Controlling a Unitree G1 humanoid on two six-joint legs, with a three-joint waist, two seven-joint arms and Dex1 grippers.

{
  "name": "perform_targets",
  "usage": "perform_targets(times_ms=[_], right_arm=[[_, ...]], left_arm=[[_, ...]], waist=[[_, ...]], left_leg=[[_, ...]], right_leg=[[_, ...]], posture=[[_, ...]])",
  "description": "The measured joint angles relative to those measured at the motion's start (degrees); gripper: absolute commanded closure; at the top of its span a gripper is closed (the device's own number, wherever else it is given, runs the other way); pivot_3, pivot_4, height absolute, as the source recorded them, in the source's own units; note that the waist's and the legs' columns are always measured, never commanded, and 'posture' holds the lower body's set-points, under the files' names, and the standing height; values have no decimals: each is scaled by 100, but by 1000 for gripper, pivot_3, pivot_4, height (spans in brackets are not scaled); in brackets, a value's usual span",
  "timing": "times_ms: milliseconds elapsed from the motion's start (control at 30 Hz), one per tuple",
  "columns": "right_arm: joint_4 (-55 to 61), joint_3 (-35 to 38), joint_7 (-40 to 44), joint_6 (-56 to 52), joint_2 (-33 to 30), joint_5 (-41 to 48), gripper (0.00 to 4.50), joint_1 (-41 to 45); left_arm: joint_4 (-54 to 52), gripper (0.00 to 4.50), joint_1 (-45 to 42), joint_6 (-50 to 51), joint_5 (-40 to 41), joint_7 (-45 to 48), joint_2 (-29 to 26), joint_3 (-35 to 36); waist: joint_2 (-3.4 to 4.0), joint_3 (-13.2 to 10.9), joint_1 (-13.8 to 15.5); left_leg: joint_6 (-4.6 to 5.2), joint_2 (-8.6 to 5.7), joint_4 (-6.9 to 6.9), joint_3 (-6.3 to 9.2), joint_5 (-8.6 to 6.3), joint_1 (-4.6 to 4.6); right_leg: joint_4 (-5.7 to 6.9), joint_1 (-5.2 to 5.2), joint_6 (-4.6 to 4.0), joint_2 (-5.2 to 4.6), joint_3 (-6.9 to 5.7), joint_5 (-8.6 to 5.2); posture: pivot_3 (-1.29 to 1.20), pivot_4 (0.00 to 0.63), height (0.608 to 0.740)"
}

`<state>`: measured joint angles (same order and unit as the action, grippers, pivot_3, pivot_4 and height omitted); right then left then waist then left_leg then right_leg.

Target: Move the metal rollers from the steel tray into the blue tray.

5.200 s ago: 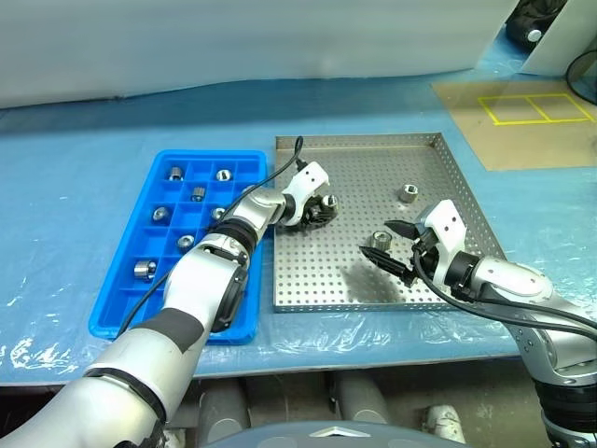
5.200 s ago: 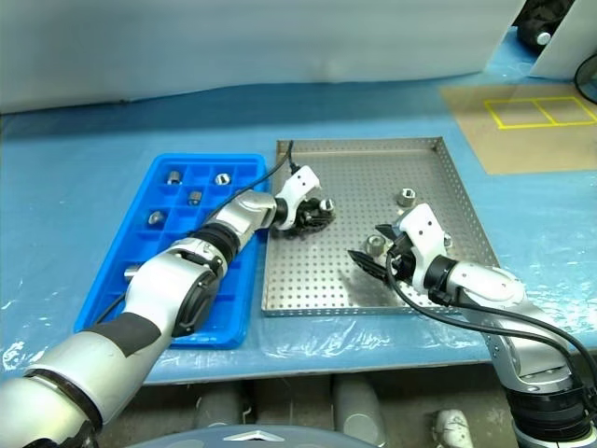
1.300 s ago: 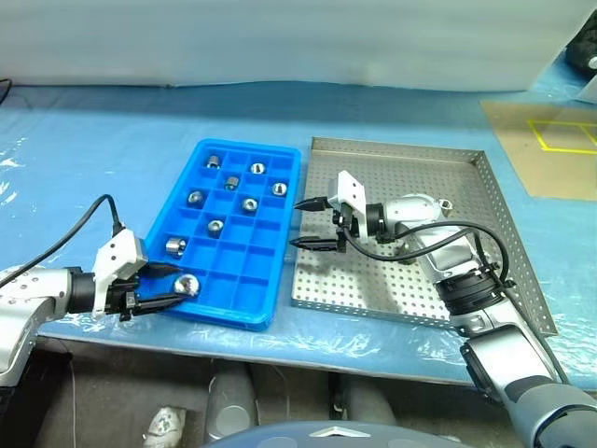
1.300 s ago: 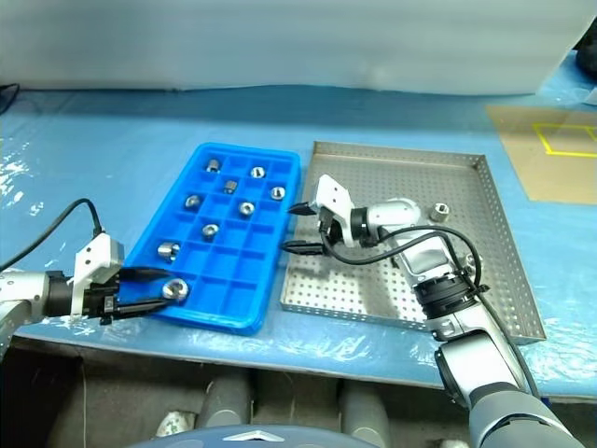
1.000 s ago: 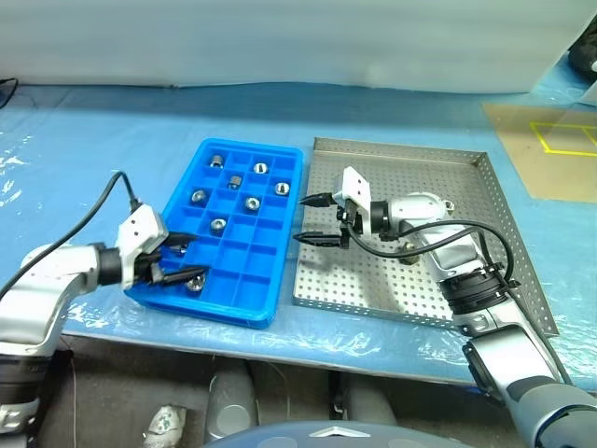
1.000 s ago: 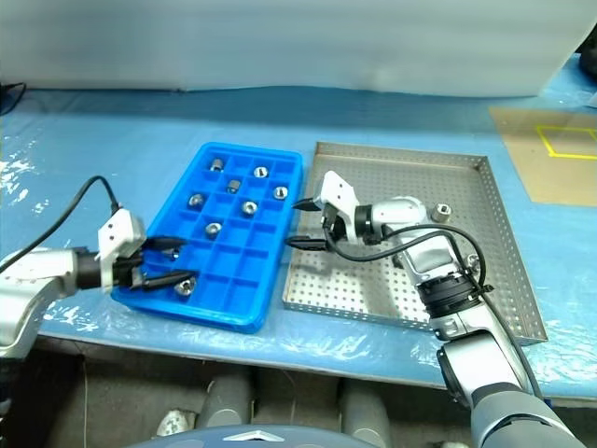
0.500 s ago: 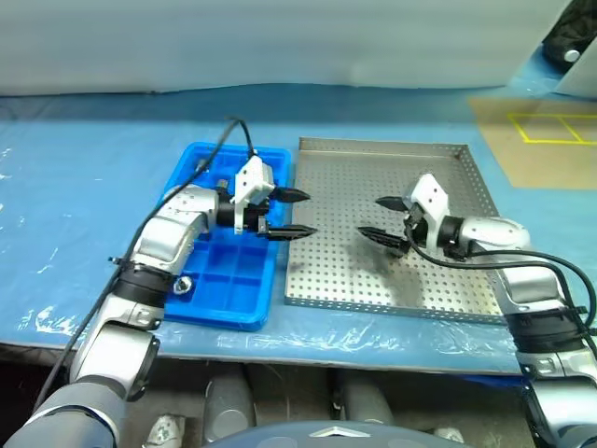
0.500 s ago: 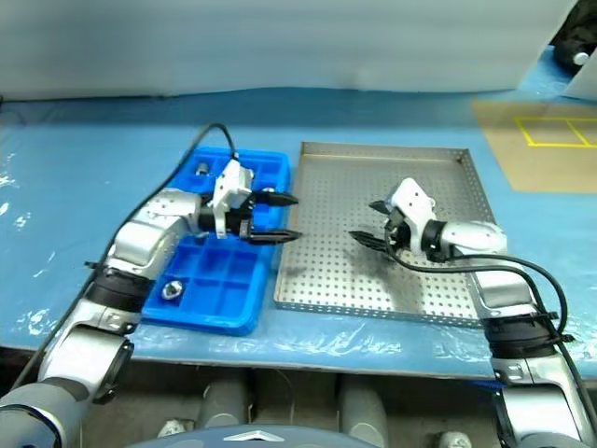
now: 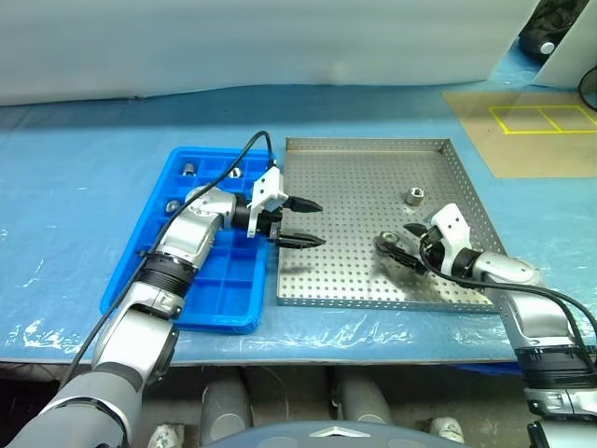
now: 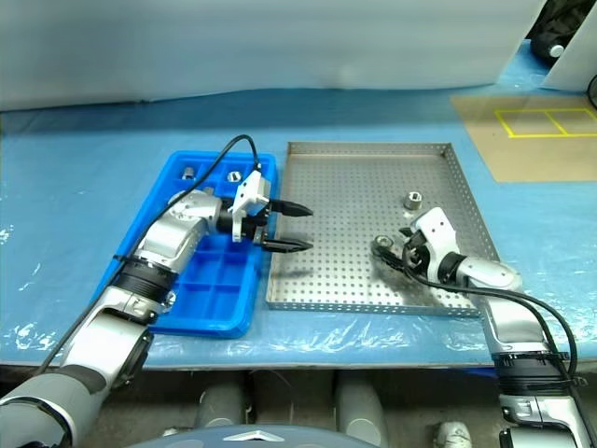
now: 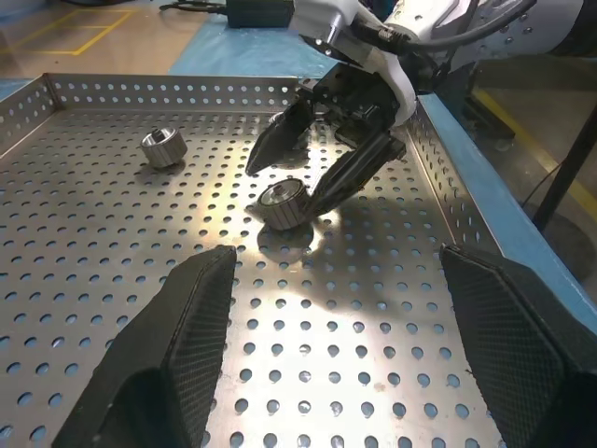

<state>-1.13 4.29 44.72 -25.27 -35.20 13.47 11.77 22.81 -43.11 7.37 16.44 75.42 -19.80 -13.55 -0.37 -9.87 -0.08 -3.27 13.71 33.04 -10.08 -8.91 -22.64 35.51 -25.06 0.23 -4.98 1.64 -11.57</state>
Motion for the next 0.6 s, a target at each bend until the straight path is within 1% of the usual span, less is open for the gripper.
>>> perform_targets(times_ms=[167,267,333,367,433,533,600], right_arm=[[-425,-182,21,263,27,-158,507,186],[-630,-230,7,440,86,-221,1100,305],[-684,-231,16,518,113,-224,1716,316],[-688,-231,20,533,126,-223,2129,316],[-688,-235,6,551,138,-229,2684,316],[-688,-255,-12,559,155,-253,2813,335],[-673,-263,29,542,155,-224,2813,334]], left_arm=[[-26,811,73,0,-12,-65,-51,5],[-50,759,130,1,-17,-80,-104,7],[-79,759,139,1,-18,-95,-127,7],[-82,759,143,1,-19,-97,-145,14],[-86,759,151,4,-18,-97,-164,33],[-115,759,169,31,-18,-96,-224,50],[-167,759,196,72,-13,-98,-255,69]], waist=[[0,0,1],[0,0,-1],[0,0,1],[0,0,2],[0,0,2],[0,0,-3],[0,0,-3]], left_leg=[[5,0,-1,0,-3,-3],[7,-1,0,0,-4,-1],[6,-1,0,0,-4,0],[6,-1,0,0,-4,1],[6,-1,0,0,-4,0],[6,0,0,0,-4,1],[6,0,0,0,-4,0]], right_leg=[[-6,1,0,-1,-2,0],[-7,4,0,-2,-2,0],[-7,5,0,-3,-3,0],[-7,6,0,-3,-2,0],[-7,6,0,-3,-2,0],[-7,5,0,-2,-3,0],[-7,5,0,-3,-3,0]], posture=[[-288,150,740],[-285,150,740],[-282,150,740],[-282,150,740],[-282,150,740],[-277,150,740],[-272,150,740]])
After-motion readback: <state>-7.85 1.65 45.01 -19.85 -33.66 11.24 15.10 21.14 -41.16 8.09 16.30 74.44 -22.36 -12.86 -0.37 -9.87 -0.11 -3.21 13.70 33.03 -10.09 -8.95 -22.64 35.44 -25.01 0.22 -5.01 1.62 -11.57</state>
